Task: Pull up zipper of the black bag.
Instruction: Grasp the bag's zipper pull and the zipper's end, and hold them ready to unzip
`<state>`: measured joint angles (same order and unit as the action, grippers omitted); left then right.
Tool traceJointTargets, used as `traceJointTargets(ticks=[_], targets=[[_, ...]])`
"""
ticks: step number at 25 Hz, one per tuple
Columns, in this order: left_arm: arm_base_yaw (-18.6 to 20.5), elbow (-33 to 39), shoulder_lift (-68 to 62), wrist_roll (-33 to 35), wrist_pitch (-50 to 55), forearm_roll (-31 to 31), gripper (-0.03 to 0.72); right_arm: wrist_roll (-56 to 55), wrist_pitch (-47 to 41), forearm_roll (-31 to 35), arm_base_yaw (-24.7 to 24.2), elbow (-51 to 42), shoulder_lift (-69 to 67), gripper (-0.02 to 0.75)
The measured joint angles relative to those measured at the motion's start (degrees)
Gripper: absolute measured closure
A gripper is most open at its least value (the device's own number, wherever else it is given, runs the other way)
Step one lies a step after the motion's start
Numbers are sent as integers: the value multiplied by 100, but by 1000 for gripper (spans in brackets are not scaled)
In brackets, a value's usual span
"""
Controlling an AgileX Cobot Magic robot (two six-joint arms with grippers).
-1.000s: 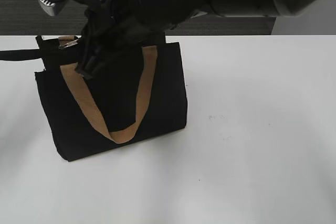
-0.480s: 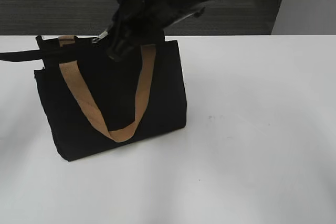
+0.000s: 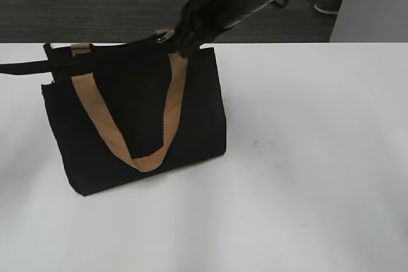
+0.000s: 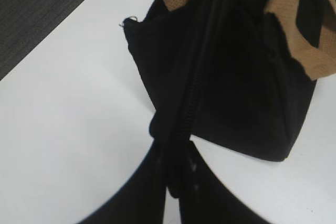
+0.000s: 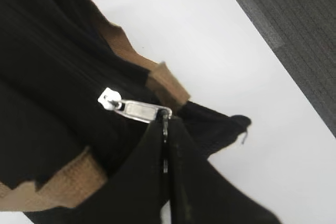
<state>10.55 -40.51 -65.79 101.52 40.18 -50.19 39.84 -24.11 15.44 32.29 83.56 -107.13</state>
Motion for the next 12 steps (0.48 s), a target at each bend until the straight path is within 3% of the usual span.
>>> traceJointTargets(ticks=[12], targets=[[0,0,0,0,21,-22,659,12,-281,54,-267,0,21,738]])
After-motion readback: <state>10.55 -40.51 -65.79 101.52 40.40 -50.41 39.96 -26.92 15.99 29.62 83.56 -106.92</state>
